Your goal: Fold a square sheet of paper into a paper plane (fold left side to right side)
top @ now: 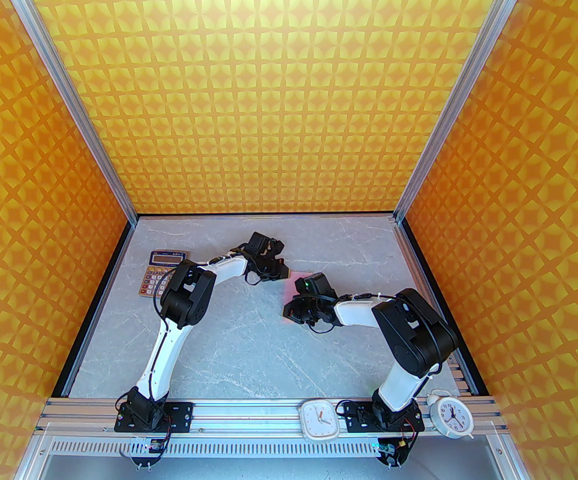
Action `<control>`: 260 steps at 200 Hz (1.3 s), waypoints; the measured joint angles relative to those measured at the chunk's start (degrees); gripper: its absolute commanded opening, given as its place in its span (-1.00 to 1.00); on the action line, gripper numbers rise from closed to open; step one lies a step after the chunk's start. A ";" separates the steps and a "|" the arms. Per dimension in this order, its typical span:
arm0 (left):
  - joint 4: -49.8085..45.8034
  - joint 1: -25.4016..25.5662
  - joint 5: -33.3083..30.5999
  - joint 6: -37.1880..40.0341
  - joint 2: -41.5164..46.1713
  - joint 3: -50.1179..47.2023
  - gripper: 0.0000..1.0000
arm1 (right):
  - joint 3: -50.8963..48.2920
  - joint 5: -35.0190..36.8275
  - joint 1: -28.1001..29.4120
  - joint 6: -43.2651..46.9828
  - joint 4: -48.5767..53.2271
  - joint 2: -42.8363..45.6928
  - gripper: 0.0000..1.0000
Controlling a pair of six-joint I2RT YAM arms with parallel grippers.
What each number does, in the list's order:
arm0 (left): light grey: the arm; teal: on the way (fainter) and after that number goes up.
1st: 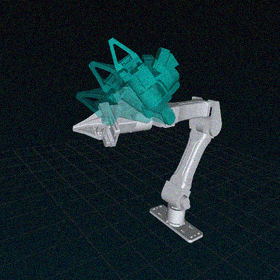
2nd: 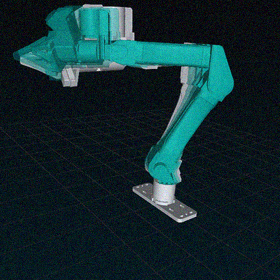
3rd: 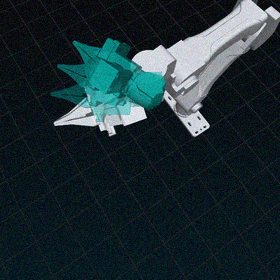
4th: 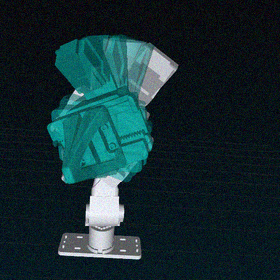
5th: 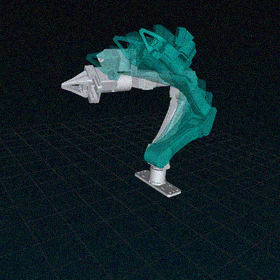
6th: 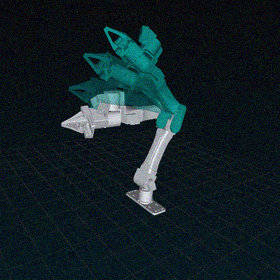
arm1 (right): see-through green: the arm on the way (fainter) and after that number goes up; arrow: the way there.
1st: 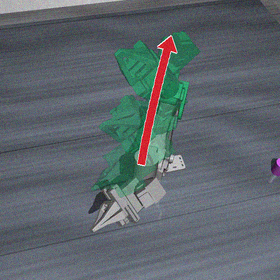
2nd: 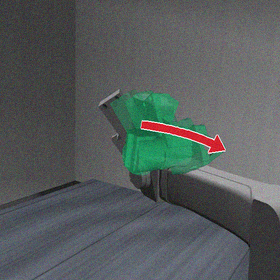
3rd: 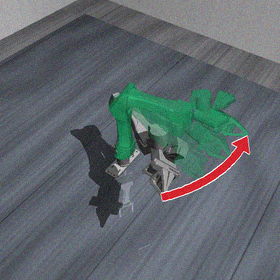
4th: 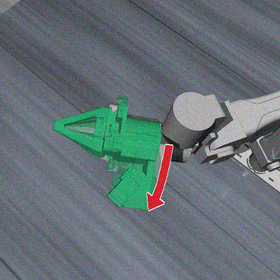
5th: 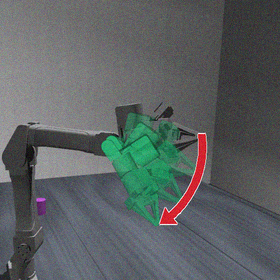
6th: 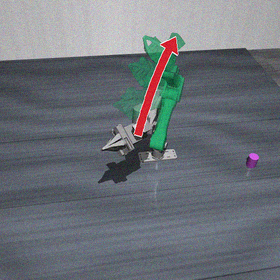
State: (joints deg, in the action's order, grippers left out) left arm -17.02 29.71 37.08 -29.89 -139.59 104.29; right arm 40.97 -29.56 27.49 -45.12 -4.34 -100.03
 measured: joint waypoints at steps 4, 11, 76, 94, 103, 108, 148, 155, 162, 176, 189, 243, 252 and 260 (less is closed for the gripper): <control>-0.13 -0.11 -0.02 0.00 -0.28 0.57 -0.96 | -0.02 0.02 0.00 0.00 -0.04 0.02 -1.00; -0.46 -0.33 0.00 0.02 -0.92 1.64 -0.96 | -0.09 -0.04 0.00 0.02 -0.04 0.09 -1.00; -2.86 -1.44 -1.90 0.42 -4.04 8.02 -0.96 | 0.81 -0.63 0.13 1.07 3.37 0.68 -1.00; -2.89 -1.75 -3.80 0.61 -3.50 7.89 -0.95 | 3.34 0.13 0.15 2.43 8.28 0.68 -1.00; -2.71 -2.21 -5.38 0.81 -2.73 7.08 -0.94 | 4.74 1.09 0.22 3.13 11.19 0.68 -0.95; -2.75 -2.51 -6.01 0.83 -2.03 6.34 -0.94 | 5.42 1.53 0.22 3.56 12.46 0.68 -0.91; -2.36 -4.61 -9.35 0.83 8.63 -3.61 -0.92 | 9.40 5.53 -1.16 6.14 19.71 4.39 -0.49; -2.16 -4.44 -9.53 0.83 10.75 -5.25 -0.92 | 9.38 6.12 -1.70 6.25 20.55 5.97 -0.48; -2.03 -4.00 -9.60 0.81 12.68 -6.67 -0.92 | 9.35 6.73 -2.25 6.32 21.11 7.61 -0.44; -1.29 -2.45 -9.66 0.81 15.93 -9.14 -0.93 | 8.92 7.61 -3.15 6.45 21.35 10.12 -0.42; -0.68 -0.63 -9.64 0.79 17.40 -10.75 -0.94 | 7.19 8.48 -3.82 6.40 21.16 12.39 -0.39; -0.37 5.53 -9.51 0.55 17.25 -15.10 -0.95 | -5.35 11.23 -6.45 3.58 20.87 18.88 -0.29; -0.31 5.86 -9.49 0.55 16.96 -15.04 -0.95 | -6.75 11.74 -6.78 3.26 20.83 19.98 -0.33; -0.31 5.92 -9.51 0.55 16.52 -14.78 -0.95 | -7.65 11.87 -6.95 2.75 20.79 20.85 -0.37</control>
State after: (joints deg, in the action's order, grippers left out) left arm -17.32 35.64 27.57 -29.34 -123.07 89.52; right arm 33.32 -17.69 20.53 -42.37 16.45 -79.18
